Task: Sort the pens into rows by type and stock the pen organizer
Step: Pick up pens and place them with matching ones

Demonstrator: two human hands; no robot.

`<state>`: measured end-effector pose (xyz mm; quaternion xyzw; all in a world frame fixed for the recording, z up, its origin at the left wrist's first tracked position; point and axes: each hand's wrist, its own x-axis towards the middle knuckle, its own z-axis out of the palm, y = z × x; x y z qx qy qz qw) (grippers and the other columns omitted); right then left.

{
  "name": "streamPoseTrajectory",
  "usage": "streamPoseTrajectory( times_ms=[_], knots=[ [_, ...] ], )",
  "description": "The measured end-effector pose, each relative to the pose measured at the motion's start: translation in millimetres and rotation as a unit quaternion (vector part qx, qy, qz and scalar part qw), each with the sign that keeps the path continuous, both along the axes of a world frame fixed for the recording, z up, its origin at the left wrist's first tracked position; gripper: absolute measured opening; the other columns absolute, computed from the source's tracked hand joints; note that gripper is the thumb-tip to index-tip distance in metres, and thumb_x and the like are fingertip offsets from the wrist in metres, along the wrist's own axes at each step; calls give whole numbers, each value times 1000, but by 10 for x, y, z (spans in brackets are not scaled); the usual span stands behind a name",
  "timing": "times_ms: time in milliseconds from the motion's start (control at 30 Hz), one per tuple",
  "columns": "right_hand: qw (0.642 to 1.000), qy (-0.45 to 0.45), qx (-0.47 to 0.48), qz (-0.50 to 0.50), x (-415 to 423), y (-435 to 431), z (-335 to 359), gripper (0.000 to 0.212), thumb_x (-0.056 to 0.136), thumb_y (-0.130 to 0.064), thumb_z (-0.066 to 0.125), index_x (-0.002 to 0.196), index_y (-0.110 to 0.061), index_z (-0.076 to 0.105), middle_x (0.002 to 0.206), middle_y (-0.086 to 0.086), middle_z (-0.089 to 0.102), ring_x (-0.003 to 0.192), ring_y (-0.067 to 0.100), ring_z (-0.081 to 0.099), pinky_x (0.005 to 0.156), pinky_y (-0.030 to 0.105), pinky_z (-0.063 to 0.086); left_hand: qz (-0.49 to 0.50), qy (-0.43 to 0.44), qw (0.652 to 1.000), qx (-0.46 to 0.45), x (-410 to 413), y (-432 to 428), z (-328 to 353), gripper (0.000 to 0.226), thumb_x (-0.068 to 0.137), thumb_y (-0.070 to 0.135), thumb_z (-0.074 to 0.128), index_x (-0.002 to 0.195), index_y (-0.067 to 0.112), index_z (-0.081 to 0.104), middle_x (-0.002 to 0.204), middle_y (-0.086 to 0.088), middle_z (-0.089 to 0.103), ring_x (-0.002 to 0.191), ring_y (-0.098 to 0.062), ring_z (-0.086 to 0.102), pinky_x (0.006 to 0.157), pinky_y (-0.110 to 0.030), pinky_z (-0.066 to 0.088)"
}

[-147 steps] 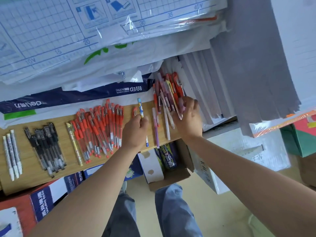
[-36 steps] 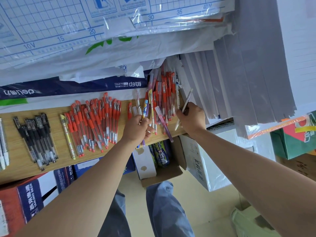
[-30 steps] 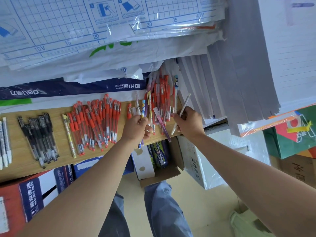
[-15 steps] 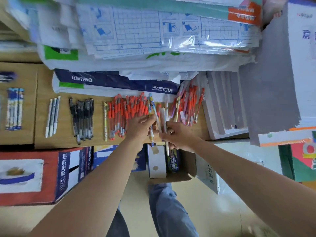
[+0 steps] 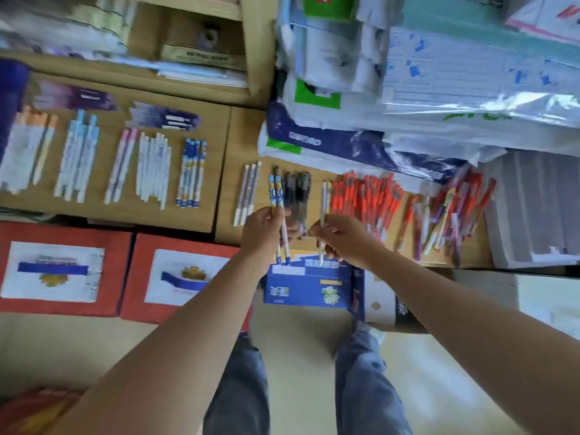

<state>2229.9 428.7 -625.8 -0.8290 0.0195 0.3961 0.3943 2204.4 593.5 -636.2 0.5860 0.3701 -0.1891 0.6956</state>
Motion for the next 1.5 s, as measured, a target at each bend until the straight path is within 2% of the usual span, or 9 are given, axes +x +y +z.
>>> streamPoseTrajectory(
  times_ms=[200,467,667,767,833,933,1167,1300,1500],
  knots=[
    [997,45,-7,-62,-20,988,-122,16,99,-15,48,87,-10,57,76,7,65,53,16,53,52,30,45,-37,24,998,52,-118,1140,-17,21,104,19,33,105,5,48,67,-3,42,50,-13,40,47,-24,40],
    [994,81,18,-72,58,1708,-182,16,96,-1,45,110,-5,53,84,17,64,56,19,53,52,27,43,-63,49,992,102,-216,1800,-146,14,99,22,41,100,10,48,65,-2,43,51,-14,40,48,-26,35],
    [997,64,29,-39,238,1764,-254,7,94,-11,59,100,-8,56,84,6,68,55,9,57,45,13,41,-36,45,995,82,-216,1868,-130,13,101,19,42,100,9,50,71,-3,47,53,-12,46,42,-17,41],
    [998,53,10,-35,328,1731,-335,12,94,-16,60,102,-7,60,86,5,68,58,10,59,48,15,44,-61,66,985,150,-153,1884,-208,18,101,23,43,105,10,55,80,-3,51,61,-16,56,46,-17,48],
    [999,40,-1,-28,381,1707,-381,16,94,-19,59,104,-7,62,85,2,66,61,9,61,49,13,44,-108,58,966,226,-93,1900,-307,31,101,26,41,108,4,61,92,-8,60,75,-26,66,59,-27,53],
    [1000,20,-14,-18,435,1679,-474,17,95,-23,59,103,-9,63,85,-1,66,64,8,62,52,15,46,-141,53,944,293,7,1911,-460,38,100,28,39,109,3,68,101,-15,65,82,-30,65,63,-31,47],
    [987,-50,-104,-108,499,1633,-739,8,88,-24,65,83,-18,64,86,7,72,80,23,68,76,35,55,-204,31,910,360,252,1908,-652,35,100,25,42,92,0,65,72,-6,58,63,-18,50,50,-24,31],
    [972,-81,-167,-145,504,1563,-874,8,86,-24,65,81,-19,62,82,9,71,79,27,67,72,35,55,-225,8,903,364,370,1944,-749,30,98,24,47,86,2,63,71,-4,55,64,-19,49,47,-19,28],
    [946,-91,-264,-166,499,1617,-1115,13,86,-24,63,95,-15,64,85,9,70,82,26,65,63,27,42,-261,-24,912,316,556,2026,-866,33,95,24,52,72,0,55,58,-1,45,58,-21,44,49,-27,28]
  ],
)
